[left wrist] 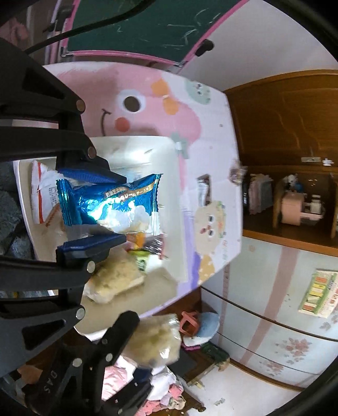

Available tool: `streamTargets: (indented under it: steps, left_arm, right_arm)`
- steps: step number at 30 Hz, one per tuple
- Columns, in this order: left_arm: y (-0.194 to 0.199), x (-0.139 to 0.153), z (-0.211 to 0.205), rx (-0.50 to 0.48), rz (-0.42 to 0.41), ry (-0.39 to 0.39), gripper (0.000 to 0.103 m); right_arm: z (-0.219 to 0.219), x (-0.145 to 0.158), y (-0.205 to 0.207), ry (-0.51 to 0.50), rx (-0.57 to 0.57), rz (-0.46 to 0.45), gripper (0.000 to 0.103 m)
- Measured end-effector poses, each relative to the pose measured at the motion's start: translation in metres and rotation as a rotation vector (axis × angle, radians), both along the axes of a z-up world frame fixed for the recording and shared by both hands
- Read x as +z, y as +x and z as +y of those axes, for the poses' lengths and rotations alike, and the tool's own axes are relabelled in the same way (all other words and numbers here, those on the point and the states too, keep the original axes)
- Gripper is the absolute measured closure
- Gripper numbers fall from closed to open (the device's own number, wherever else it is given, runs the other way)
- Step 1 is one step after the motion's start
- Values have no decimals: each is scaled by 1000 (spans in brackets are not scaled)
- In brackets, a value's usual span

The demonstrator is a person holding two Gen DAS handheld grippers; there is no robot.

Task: Organize snacks
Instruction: 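Carry the blue cake and noodle bag over the white tray, then open both tools to drop the blue cake and noodle bag in the tray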

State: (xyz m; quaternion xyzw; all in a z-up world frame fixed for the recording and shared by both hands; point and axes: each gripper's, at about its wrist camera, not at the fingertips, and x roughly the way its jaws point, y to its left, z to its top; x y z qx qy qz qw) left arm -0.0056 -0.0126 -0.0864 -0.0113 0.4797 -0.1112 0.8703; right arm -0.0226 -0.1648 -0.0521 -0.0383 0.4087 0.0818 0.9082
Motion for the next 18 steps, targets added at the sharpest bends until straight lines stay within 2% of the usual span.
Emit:
streamTargets:
  steps: [4,8,10,11,12,14,18]
  left_arm:
    - [1,-26,-4,-3,61,11,68]
    - [6,-35,-4,10,62,45,66]
    - [8,-36,-1,25,61,45,48]
    - [10,-35,0,39,58,43,27]
    - [11,-34,2,52,52,41,18]
    - [13,-33,6,74,35,43,18]
    - [19,-39,9,89,55,40,18]
  right_arm:
    - [3,-20,5,-25,-11,47,32]
    - [-2,-36,12,-5,-42,102,31]
    - [-7,-40,17,12,-67,122,28]
    - [-9,-41,19,17,-77,128,24]
    - [-11,-43,20,24,-88,129,21]
    - [-13,-43,19,36,-96,124,20]
    - [-11,-45,19,31,-88,120,17]
